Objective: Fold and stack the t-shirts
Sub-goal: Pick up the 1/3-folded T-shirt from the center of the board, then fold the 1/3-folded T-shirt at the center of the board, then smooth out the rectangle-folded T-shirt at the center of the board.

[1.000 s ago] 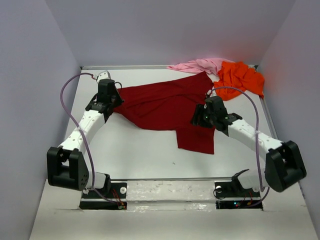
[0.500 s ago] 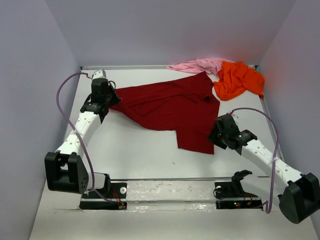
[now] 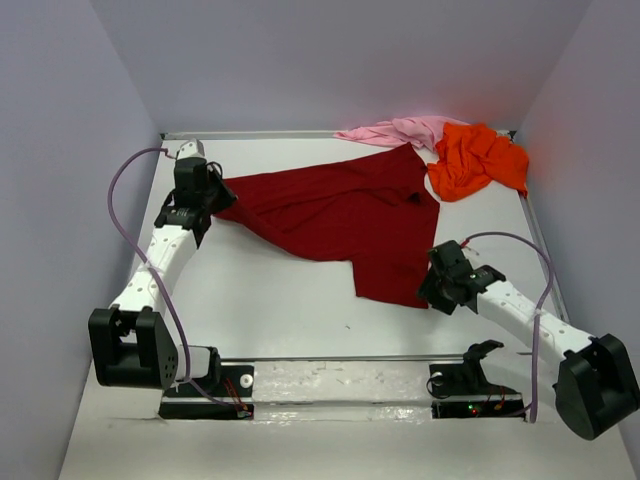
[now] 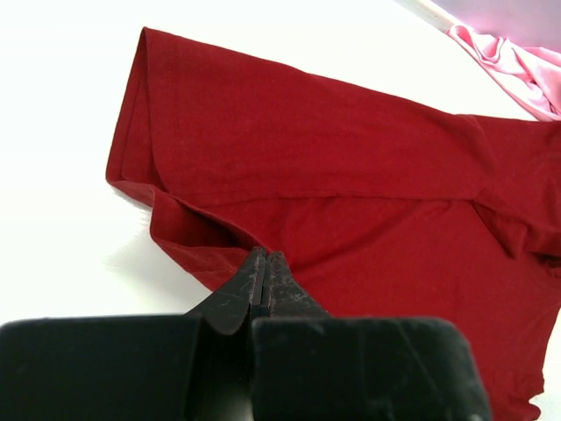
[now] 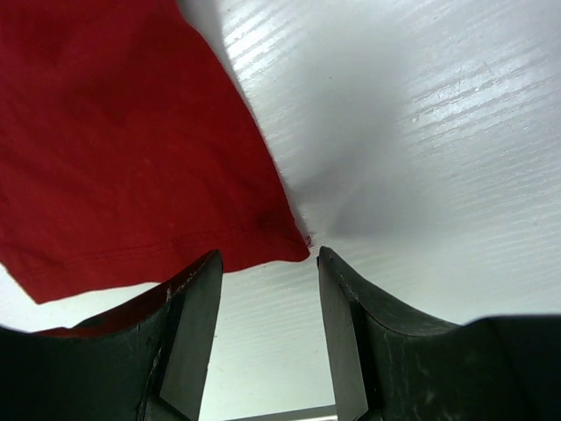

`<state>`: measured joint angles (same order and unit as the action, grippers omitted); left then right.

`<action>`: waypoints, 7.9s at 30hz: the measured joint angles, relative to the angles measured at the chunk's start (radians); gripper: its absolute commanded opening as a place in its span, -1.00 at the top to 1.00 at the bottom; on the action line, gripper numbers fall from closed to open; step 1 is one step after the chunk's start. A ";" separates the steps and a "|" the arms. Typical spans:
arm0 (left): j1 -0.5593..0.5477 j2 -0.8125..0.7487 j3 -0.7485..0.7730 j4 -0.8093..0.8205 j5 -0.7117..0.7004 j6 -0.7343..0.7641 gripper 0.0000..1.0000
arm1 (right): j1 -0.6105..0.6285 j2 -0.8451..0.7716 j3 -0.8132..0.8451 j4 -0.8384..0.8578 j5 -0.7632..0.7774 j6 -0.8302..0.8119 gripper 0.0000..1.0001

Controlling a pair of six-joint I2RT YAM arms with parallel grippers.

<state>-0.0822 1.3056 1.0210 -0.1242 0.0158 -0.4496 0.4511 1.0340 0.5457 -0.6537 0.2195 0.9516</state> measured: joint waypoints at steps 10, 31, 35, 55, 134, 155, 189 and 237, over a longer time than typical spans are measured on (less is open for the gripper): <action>0.016 -0.013 0.000 0.009 0.018 -0.004 1.00 | 0.000 0.068 -0.007 0.055 -0.011 0.015 0.10; 0.026 -0.019 -0.014 0.024 0.037 -0.006 1.00 | 0.000 0.043 -0.055 0.133 -0.053 0.032 1.00; 0.025 -0.043 -0.045 0.021 0.037 -0.017 1.00 | 0.000 -0.066 -0.049 0.092 -0.055 0.014 1.00; 0.027 -0.340 -0.230 -0.062 -0.106 -0.077 1.00 | 0.000 -0.039 0.311 -0.007 0.184 -0.155 1.00; -0.084 0.024 0.151 0.127 -0.035 -0.050 -0.19 | -0.131 0.882 0.954 0.241 -0.019 -0.567 -0.22; -0.086 -0.017 0.129 0.099 -0.044 -0.011 -0.19 | -0.114 1.017 0.925 0.267 -0.085 -0.520 0.86; -0.070 -0.017 0.116 0.111 -0.019 -0.016 -0.19 | -0.116 1.521 1.759 0.099 -0.112 -0.619 0.72; -0.052 0.660 0.246 0.098 0.134 -0.124 -0.10 | -0.116 1.100 1.041 0.255 -0.239 -0.629 -0.08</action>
<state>-0.1345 1.9659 1.2675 -0.0261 0.1501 -0.5739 0.3355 2.1342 1.5867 -0.3988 -0.0193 0.3222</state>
